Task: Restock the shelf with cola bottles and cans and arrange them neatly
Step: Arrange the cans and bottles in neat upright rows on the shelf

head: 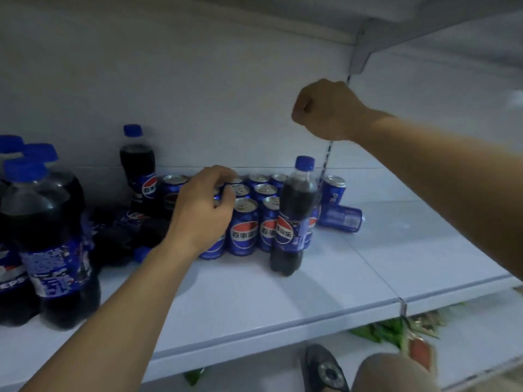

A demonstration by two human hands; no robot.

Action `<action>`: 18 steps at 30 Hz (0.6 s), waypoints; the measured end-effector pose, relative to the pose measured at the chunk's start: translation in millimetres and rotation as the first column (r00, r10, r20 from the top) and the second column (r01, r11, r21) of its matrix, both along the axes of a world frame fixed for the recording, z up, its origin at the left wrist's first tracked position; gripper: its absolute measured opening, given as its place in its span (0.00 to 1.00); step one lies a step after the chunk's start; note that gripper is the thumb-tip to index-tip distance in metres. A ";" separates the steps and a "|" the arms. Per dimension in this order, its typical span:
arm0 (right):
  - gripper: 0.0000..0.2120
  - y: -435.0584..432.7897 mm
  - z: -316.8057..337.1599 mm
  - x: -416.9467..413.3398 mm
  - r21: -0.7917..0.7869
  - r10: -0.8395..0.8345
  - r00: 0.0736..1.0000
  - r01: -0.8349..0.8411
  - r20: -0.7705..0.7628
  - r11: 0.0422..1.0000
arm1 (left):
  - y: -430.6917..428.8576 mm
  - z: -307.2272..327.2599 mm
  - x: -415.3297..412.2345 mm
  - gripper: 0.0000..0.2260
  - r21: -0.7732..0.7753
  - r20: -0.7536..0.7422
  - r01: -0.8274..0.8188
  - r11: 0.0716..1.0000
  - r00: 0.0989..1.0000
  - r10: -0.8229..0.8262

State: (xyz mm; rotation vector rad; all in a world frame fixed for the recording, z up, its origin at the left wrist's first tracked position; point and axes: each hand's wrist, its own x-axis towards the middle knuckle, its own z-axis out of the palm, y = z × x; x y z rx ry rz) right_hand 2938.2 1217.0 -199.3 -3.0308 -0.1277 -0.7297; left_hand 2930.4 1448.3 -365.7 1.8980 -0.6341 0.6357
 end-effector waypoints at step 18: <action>0.40 -157.3 -215.2 24.8 -0.128 -0.388 0.837 0.368 -0.386 0.921 | -15.6 -8.8 15.0 0.17 0.205 -0.025 -0.013 0.979 1.000 0.019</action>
